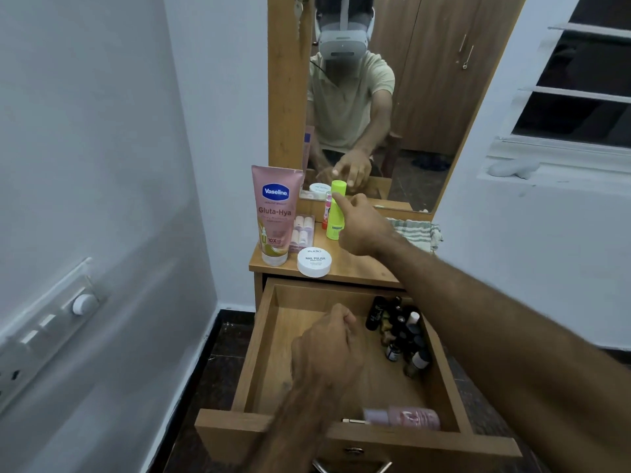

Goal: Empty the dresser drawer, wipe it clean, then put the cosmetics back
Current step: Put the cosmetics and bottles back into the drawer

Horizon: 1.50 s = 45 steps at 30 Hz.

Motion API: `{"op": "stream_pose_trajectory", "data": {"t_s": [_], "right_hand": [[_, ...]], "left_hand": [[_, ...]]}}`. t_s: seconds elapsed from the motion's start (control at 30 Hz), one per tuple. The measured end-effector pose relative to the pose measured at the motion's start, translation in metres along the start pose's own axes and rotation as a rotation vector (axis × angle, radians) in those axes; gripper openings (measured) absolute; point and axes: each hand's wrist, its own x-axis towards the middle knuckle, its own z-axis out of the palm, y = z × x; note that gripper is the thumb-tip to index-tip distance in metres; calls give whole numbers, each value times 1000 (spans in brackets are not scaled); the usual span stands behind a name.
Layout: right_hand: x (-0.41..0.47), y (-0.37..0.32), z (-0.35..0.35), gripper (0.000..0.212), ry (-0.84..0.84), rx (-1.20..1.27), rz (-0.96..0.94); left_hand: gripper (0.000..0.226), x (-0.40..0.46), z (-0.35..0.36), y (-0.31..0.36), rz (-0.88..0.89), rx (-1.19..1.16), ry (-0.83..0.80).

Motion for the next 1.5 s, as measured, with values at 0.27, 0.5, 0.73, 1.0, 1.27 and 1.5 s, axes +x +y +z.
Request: {"op": "stream_pose_trajectory", "data": {"t_s": [0.27,0.5,0.73,1.0,1.27,1.5], "right_hand": [[9,2,-3,33,174,133,15],[-27,20,-15,30,98,148,-38],[-82,38,-25,42,-162,175,-148],[-104,41,-7,41,-281,236,-169],[-115,49,1,40,-283,194,-137],[-112,64,-8,48,-338,193,-191]], "left_hand": [[16,3,2,-2,-47,15,14],[31,3,5,-3,-92,20,25],[54,5,4,1,-108,43,21],[35,3,5,-3,-14,117,-37],[44,3,5,-5,4,164,-67],[38,2,6,0,72,115,-107]]}}
